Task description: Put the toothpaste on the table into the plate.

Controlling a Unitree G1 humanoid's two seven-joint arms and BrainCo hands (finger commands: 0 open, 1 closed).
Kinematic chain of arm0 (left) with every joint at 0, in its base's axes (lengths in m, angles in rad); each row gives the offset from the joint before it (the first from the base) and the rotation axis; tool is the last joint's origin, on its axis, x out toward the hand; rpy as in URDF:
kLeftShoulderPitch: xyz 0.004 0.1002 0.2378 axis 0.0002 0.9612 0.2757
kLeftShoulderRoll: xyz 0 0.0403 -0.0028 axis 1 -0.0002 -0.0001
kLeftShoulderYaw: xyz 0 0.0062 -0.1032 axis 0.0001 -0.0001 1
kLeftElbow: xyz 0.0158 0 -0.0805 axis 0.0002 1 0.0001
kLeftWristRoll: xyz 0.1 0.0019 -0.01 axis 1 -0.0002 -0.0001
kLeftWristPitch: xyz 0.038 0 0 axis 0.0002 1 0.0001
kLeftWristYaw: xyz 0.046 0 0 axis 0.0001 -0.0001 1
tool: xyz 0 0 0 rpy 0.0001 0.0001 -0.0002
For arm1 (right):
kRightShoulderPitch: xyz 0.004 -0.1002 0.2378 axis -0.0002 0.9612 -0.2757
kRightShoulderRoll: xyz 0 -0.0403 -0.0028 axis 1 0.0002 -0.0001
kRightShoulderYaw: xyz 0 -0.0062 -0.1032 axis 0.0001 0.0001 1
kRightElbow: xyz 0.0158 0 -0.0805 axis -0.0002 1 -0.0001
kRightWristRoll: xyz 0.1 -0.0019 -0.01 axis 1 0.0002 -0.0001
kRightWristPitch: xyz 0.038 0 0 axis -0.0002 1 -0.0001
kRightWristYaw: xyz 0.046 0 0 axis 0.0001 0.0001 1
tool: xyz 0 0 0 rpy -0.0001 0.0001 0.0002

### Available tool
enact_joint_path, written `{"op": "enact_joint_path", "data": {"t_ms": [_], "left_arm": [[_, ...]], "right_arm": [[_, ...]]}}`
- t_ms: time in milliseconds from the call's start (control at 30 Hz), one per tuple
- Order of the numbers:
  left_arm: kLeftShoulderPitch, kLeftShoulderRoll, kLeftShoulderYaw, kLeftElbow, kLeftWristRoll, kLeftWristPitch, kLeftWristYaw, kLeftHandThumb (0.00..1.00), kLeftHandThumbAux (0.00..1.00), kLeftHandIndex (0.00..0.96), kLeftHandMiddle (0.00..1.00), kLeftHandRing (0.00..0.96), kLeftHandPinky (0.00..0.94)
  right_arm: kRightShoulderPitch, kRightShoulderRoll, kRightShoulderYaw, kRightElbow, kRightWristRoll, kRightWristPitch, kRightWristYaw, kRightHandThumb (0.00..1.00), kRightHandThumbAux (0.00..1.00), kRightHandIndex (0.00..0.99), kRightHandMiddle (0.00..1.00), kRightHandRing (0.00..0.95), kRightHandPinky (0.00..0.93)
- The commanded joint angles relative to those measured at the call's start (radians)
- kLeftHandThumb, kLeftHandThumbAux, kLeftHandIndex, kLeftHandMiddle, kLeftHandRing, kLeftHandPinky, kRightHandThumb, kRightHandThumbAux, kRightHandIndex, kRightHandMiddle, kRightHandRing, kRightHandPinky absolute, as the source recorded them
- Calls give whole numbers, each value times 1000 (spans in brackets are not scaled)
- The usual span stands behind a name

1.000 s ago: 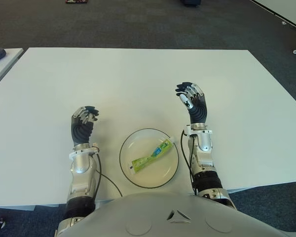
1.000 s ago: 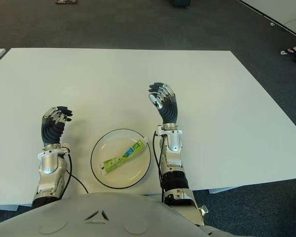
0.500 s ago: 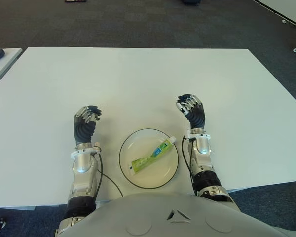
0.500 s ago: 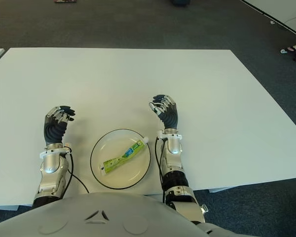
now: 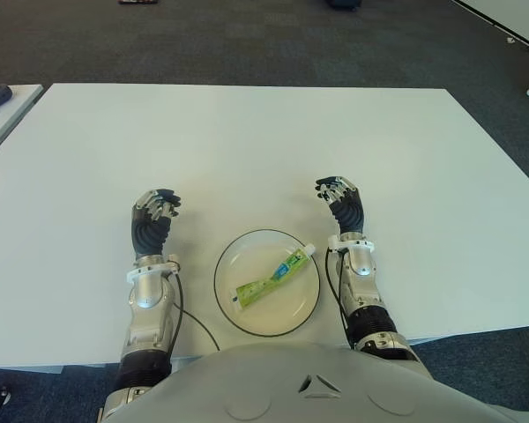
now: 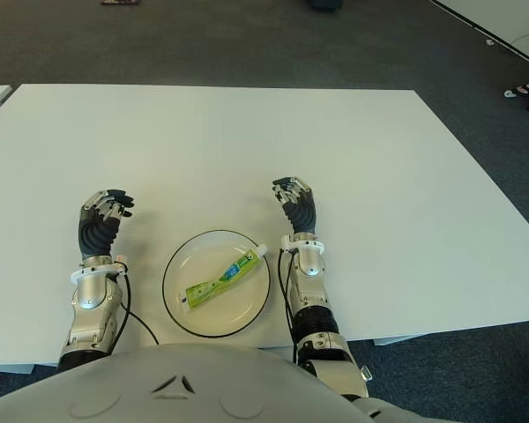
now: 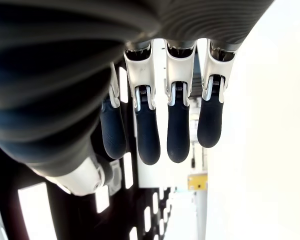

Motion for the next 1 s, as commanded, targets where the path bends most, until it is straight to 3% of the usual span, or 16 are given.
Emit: {"op": "enact_joint_path", "data": {"t_ms": [33, 1000], "left_arm": [[0, 2, -5, 3, 10, 10, -5, 704, 719, 427, 488, 497, 499], [21, 5, -10, -19, -10, 34, -33, 705, 719, 427, 476, 489, 500]], "right_arm": [[14, -2, 4, -27, -9, 47, -5, 687, 732, 420, 434, 428, 438], [119, 23, -26, -213, 59, 169, 5, 691, 738, 415, 429, 439, 450]]}}
